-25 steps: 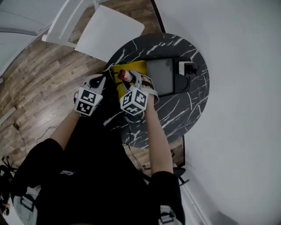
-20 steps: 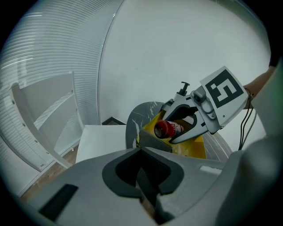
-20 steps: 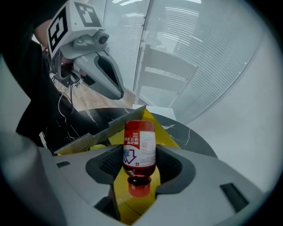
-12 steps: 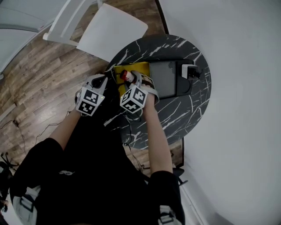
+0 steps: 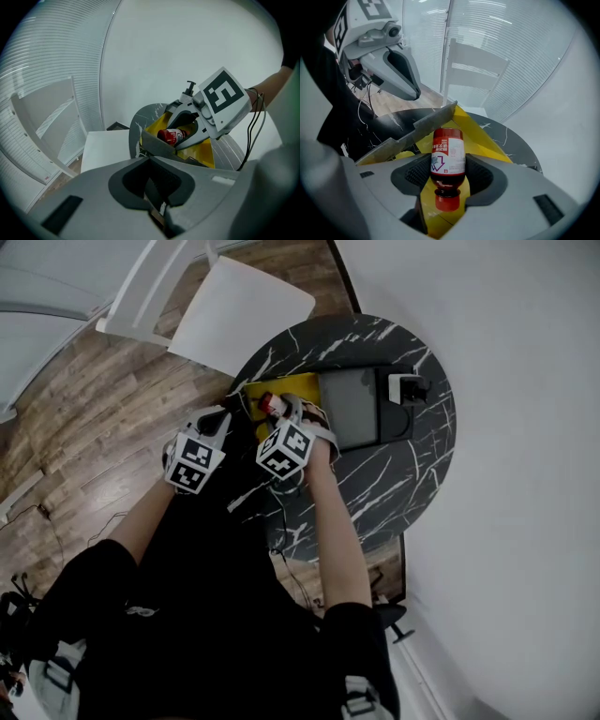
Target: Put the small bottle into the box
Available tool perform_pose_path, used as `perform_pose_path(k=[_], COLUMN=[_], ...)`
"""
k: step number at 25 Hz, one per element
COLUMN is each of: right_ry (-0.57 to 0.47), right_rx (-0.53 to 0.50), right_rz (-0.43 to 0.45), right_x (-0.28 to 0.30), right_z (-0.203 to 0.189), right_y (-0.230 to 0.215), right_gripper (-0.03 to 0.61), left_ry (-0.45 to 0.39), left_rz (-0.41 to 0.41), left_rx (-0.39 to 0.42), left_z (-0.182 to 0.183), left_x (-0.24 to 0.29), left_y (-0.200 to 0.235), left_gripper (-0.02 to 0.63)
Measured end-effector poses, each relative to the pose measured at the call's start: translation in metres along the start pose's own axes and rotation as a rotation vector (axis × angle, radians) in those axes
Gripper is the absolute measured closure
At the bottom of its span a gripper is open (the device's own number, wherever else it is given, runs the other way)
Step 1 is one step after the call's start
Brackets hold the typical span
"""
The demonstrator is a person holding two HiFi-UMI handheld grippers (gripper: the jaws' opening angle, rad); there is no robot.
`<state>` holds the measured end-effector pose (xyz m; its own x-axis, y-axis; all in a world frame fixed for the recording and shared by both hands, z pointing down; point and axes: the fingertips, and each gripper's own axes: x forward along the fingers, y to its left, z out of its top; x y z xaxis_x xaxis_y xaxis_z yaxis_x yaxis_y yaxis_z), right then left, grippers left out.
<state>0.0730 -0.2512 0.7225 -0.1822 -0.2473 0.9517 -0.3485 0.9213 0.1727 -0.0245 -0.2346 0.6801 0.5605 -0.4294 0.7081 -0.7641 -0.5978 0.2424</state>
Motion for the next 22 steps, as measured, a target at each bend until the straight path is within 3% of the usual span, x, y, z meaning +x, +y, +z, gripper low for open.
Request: perform_pose_path(k=[9, 15, 18, 22], right_ry=[-0.07, -0.158, -0.229, -0.345], right_rx=[0.073, 0.19, 0.288, 0.445], right_rz=[-0.055, -0.117, -0.159, -0.249], right_x=[-0.021, -0.049, -0.067, -0.095], right_z=[0.008, 0.005, 0.004, 0.0], right_y=[-0.008, -0.005, -0.004, -0.004], right_gripper=[0.356, 0.368, 0.419, 0.578], left_ry=[-0.018, -0.054, -0.079, -0.125], left_rz=[0.022, 0.046, 0.065, 0.093], left_rx=[0.005, 0.007, 0.011, 0.009], left_z=[0.0, 0.007, 0.012, 0.022], left_x=[-0.014, -0.029, -0.039, -0.052], left_y=[-0.012, -0.024, -0.031, -0.043], left_gripper=[0.614, 0.614, 0.614, 0.614])
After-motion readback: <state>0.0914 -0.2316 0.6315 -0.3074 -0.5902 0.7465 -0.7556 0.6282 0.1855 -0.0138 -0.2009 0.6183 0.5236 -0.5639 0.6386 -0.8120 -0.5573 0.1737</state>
